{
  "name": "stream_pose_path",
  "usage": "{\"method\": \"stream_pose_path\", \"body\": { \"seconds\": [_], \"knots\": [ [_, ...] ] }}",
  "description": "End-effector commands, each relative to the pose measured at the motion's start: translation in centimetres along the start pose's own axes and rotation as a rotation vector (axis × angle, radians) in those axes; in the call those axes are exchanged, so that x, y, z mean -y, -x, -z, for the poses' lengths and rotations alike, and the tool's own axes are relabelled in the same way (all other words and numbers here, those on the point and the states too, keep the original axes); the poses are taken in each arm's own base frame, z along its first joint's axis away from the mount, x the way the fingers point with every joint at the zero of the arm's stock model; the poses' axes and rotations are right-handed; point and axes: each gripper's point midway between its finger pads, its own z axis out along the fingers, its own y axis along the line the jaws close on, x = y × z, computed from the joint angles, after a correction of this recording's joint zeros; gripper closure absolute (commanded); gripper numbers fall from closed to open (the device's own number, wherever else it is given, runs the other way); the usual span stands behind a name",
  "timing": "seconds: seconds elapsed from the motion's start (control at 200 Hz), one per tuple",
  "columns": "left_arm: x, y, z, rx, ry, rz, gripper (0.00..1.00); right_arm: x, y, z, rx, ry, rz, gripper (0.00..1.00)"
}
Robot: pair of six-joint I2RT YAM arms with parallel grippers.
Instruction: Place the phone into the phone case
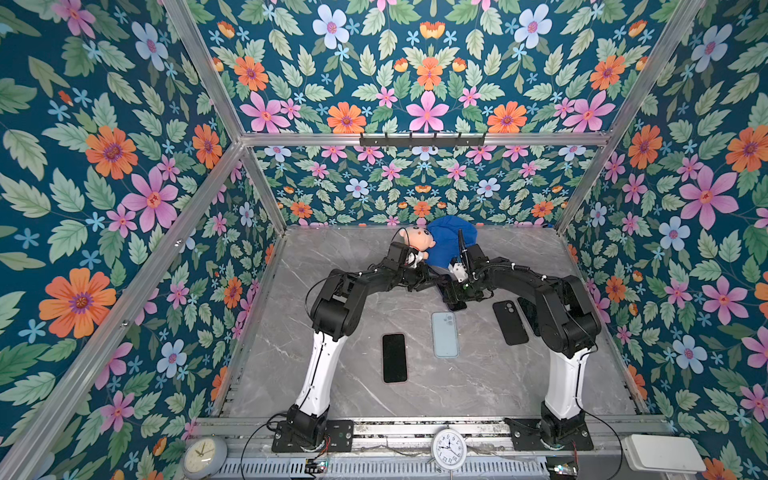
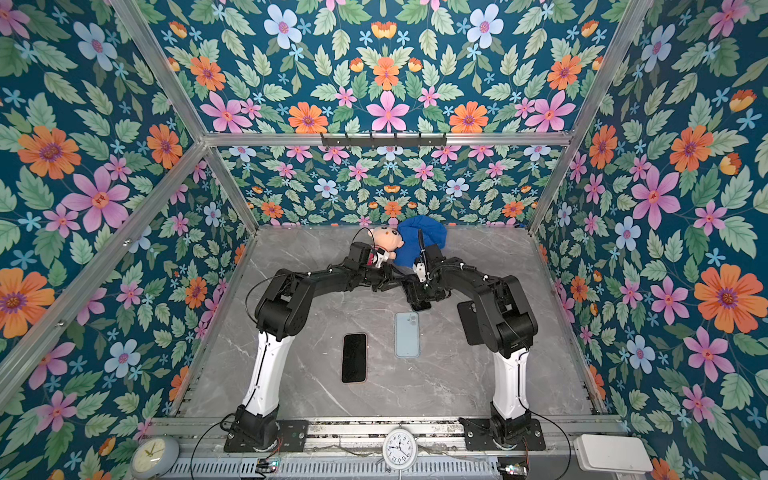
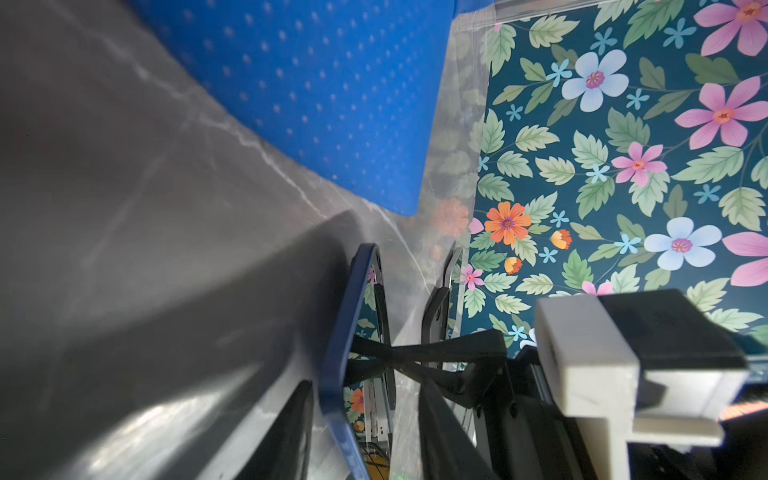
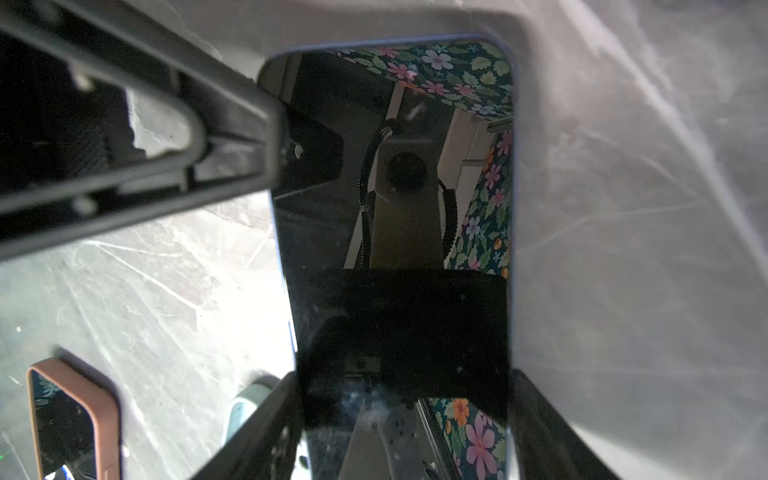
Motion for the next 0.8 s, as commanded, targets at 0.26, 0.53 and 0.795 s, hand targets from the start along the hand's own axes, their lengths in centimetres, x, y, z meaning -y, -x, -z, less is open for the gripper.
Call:
{"method": "stream_pose_path", "body": {
  "seconds": [0.26,0.53,0.795],
  "knots": [
    [1.1,0.6,0.2,0.04,-0.059,-0.024,0.74,-0.6,0.0,0.5,0.021,0.027,0.043,0.47],
    [1.9,-0.2,1.0,0.06,-0.109,-0.025,0.9,-0.6,-0.3,0.5,0.024,0.027,0.045,0.43],
    [3.1,-0.7,2.0,0.084,-0.133,-0.034,0.99,-0.3,-0.4,1.5,0.038,-0.001,0.049,0.27]
  ]
}}
